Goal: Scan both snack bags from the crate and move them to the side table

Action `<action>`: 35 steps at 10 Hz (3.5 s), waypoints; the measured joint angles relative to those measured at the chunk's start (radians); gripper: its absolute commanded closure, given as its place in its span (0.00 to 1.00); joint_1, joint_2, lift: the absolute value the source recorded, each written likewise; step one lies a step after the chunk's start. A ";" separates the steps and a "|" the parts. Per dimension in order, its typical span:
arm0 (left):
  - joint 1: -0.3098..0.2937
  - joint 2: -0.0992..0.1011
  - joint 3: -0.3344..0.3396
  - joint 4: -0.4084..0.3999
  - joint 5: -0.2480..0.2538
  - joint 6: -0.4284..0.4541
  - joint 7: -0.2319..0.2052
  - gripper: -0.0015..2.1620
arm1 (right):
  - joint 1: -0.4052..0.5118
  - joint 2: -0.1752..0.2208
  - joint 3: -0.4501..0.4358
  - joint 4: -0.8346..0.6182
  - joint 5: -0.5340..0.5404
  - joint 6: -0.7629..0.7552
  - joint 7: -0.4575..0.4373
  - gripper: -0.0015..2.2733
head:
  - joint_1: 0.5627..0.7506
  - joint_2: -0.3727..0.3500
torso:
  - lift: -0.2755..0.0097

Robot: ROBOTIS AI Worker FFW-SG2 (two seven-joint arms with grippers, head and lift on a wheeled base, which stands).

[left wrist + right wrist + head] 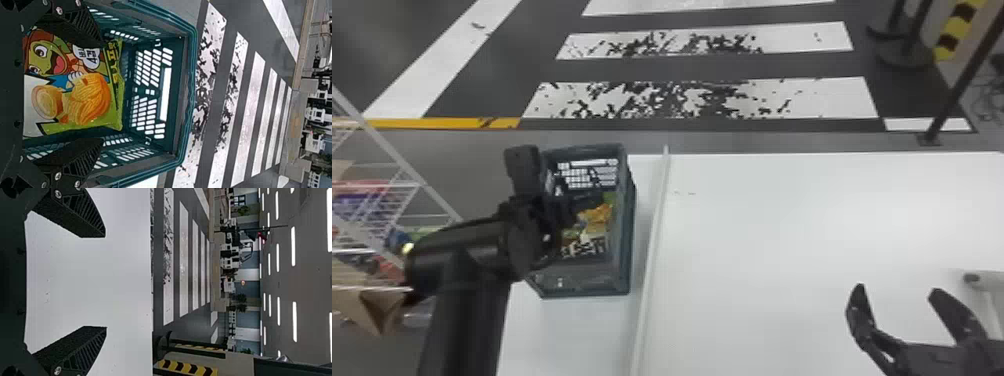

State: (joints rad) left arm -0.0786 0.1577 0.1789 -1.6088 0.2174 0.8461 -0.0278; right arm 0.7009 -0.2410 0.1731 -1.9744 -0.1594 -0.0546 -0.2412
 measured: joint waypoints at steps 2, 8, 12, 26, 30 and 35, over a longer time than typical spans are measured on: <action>-0.018 0.001 0.010 0.020 0.000 0.009 -0.003 0.08 | 0.001 0.000 0.001 0.000 0.001 0.002 -0.001 0.04 | 0.70 0.76 | 0.86; -0.081 0.011 0.019 0.108 -0.010 0.082 -0.023 0.09 | 0.011 -0.003 0.002 -0.003 0.001 -0.001 -0.001 0.04 | 0.70 0.77 | 0.86; -0.108 0.008 0.008 0.157 -0.039 0.107 -0.033 0.09 | 0.014 -0.007 0.004 -0.011 0.002 -0.001 -0.018 0.04 | 0.70 0.76 | 0.86; -0.197 0.000 -0.008 0.388 -0.128 0.078 -0.108 0.75 | 0.027 -0.040 0.003 -0.014 -0.033 -0.017 -0.038 0.04 | 0.70 0.74 | 0.86; -0.146 0.000 0.033 0.310 -0.105 0.078 -0.097 0.76 | 0.035 -0.039 0.003 -0.021 -0.034 -0.019 -0.047 0.04 | 0.70 0.76 | 0.86; -0.068 -0.002 0.053 0.135 -0.019 0.107 -0.057 0.75 | 0.048 -0.036 -0.002 -0.037 -0.032 -0.020 -0.050 0.04 | 0.70 0.76 | 0.86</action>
State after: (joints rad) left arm -0.1465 0.1554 0.2316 -1.4737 0.1982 0.9533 -0.0844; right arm 0.7487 -0.2769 0.1711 -2.0114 -0.1917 -0.0747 -0.2915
